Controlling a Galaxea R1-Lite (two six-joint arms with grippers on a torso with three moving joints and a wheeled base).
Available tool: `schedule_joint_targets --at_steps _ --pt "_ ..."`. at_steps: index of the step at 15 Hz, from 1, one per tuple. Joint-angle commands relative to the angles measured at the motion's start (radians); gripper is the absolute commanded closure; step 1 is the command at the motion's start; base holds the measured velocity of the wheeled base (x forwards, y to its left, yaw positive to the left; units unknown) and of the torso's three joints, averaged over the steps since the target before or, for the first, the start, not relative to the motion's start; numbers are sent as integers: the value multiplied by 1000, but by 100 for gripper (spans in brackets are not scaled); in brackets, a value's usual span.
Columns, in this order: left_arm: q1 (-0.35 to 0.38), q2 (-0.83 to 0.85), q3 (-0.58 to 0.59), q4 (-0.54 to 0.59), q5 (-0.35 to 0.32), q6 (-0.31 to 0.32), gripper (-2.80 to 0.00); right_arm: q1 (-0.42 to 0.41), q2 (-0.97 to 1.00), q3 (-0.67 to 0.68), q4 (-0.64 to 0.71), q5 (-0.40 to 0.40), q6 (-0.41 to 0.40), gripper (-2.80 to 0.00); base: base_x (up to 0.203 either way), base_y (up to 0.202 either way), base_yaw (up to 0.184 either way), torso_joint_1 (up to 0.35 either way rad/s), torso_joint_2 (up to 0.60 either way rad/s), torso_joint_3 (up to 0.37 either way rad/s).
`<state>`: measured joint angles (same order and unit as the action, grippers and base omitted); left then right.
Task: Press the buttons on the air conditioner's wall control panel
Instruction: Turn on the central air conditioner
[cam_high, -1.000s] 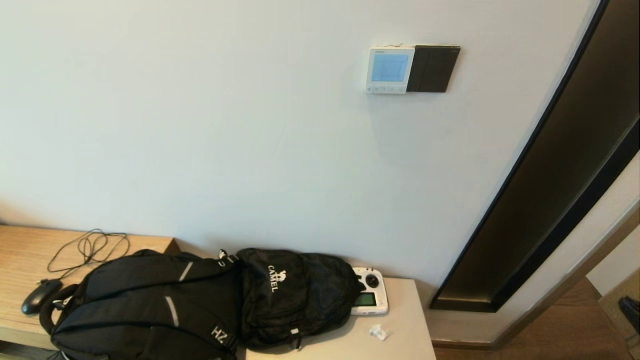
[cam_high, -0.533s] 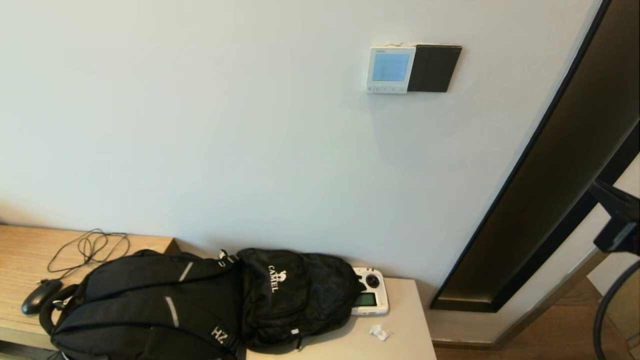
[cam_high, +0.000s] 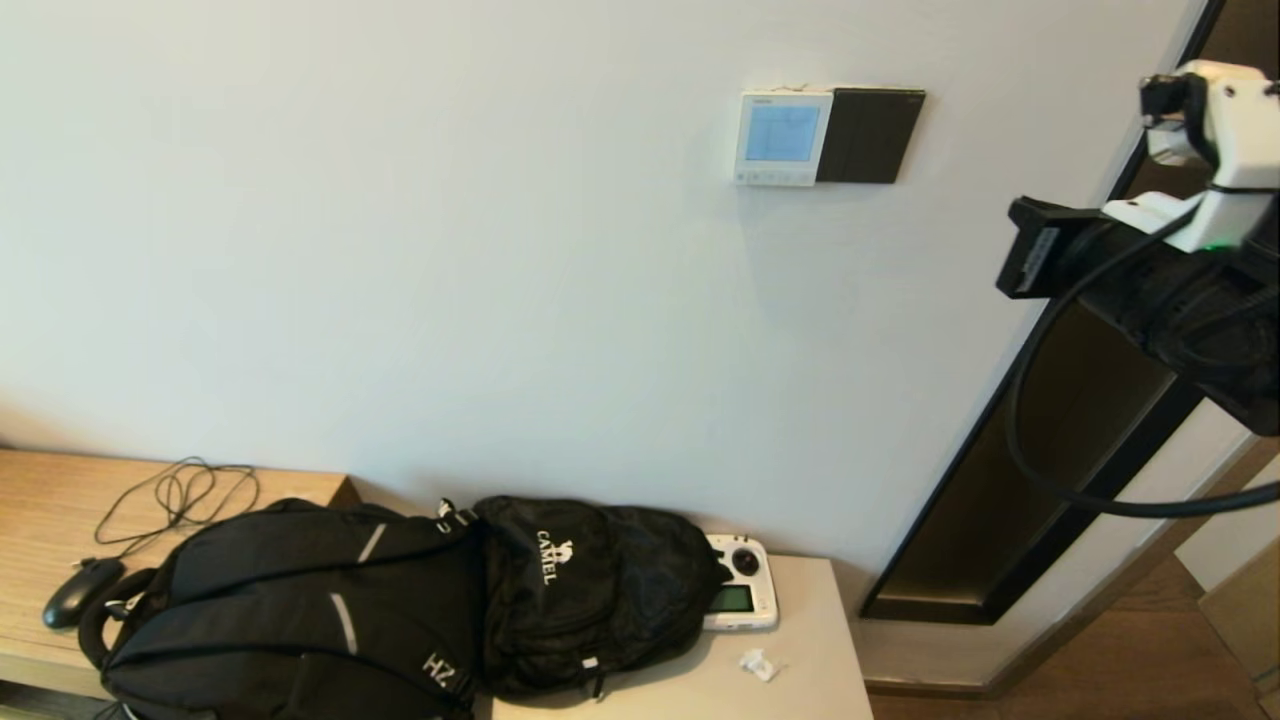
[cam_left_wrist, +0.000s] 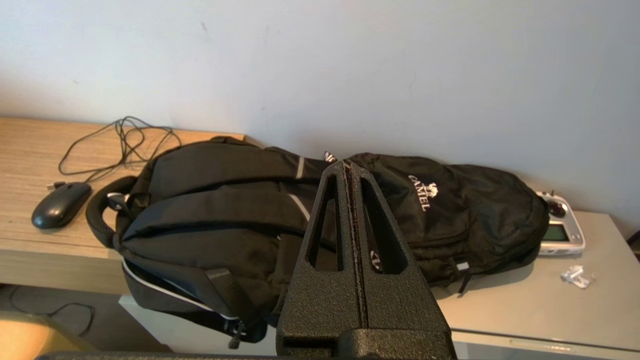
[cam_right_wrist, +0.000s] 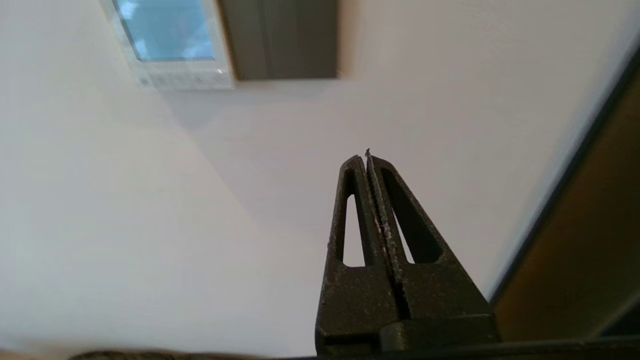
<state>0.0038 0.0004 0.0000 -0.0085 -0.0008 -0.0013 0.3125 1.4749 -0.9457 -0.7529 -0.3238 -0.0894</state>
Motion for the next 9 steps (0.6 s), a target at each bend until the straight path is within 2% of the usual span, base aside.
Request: schedule_joint_targets --at_steps 1,6,9 --pt "1 -2 0 -1 -1 0 0 45 108 -92 -3 -19 -1 0 0 0 0 0 0 0" --pt "1 -2 0 -1 1 0 0 124 245 -268 10 -66 -1 0 0 0 0 0 0 0" --pt "1 0 0 -1 -1 0 0 129 319 -356 23 -75 -2 0 0 0 0 0 0 0"
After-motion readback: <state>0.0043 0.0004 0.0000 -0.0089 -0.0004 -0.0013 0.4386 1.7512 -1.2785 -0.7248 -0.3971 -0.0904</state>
